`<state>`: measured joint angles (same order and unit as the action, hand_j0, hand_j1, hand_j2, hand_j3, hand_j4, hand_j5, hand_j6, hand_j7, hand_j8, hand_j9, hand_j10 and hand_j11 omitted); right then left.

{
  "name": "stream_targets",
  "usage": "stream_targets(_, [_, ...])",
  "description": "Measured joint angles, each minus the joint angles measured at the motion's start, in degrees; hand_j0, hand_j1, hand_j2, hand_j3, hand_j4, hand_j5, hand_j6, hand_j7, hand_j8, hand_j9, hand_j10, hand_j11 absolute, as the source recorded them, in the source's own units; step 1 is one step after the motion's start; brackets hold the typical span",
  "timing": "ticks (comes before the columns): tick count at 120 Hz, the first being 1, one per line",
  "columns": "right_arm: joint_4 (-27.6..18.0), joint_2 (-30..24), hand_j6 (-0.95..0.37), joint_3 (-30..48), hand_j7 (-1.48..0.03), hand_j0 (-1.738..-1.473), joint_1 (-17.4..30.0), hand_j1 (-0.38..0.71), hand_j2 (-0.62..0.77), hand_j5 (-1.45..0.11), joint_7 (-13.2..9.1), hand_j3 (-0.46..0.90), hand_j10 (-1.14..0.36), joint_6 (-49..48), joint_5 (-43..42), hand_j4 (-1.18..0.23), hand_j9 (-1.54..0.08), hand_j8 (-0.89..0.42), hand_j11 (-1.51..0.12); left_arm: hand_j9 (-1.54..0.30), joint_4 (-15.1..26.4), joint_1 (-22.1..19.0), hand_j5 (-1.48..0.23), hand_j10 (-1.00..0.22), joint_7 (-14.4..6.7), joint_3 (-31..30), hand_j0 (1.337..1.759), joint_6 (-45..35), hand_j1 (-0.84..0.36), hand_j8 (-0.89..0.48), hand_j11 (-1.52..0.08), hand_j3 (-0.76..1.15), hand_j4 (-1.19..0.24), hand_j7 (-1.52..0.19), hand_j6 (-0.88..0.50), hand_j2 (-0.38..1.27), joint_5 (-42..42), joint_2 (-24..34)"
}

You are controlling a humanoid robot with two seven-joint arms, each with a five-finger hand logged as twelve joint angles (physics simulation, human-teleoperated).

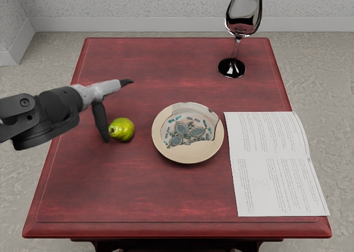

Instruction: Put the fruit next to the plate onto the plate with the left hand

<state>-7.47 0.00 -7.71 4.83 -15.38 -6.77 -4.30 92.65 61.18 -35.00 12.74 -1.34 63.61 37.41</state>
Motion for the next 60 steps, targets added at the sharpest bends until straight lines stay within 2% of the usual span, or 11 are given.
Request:
stream_targets(13, [0.0,0.0,0.0,0.0,0.0,-1.658,0.0,-0.35,0.0,0.0,0.0,0.0,0.0,0.0,0.0,0.0,0.0,0.0,0.0,-0.01,0.1,-2.8,-0.01,-0.01,0.0,-0.8,1.658,-1.9,0.34,-0.01,-0.01,0.0,-0.01,-0.01,-0.01,0.0,1.0,-1.3])
stream_targets(60, [0.0,0.0,0.0,0.0,0.0,-1.658,0.0,-0.35,0.0,0.0,0.0,0.0,0.0,0.0,0.0,0.0,0.0,0.0,0.0,-0.01,0.2,-2.8,-0.01,-0.01,0.0,-2.0,1.658,-2.6,0.34,-0.01,-0.01,0.0,-0.01,-0.01,-0.02,0.0,1.3,-2.7])
